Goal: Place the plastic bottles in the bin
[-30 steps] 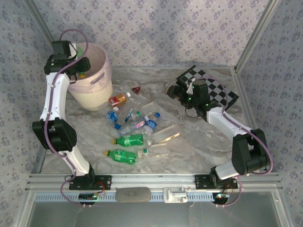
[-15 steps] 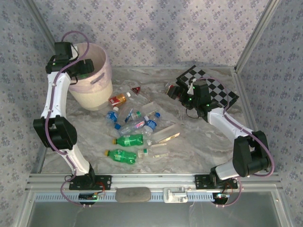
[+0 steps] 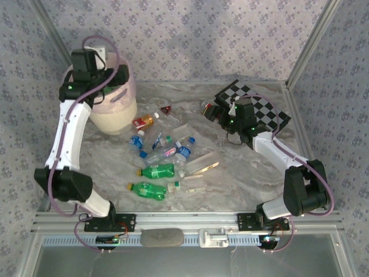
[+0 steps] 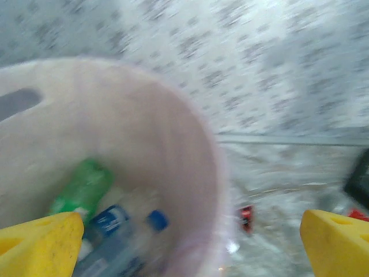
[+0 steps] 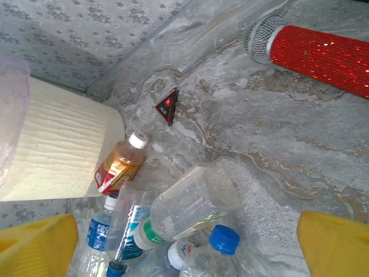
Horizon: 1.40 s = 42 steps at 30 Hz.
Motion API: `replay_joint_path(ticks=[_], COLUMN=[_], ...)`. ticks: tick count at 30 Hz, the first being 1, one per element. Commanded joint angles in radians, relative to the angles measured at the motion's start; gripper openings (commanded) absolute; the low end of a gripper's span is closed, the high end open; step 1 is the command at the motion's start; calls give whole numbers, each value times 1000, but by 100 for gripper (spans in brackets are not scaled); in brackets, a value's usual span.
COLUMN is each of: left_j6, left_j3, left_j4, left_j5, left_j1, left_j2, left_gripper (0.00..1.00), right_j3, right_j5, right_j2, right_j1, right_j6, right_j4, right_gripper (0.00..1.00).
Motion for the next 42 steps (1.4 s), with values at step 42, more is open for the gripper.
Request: replay_joint_path(ticks=[42], left_j6=[-224], left_j3=[-714], left_j4=[513], left_j5=[-143], left_j1=[-523], left_j2=[-13], left_gripper=[100], right_j3=[-275], right_j5=[193], right_j2=[-142], right_j1=[222], right_j6=[391], right_j4=[-291], right_gripper=[99])
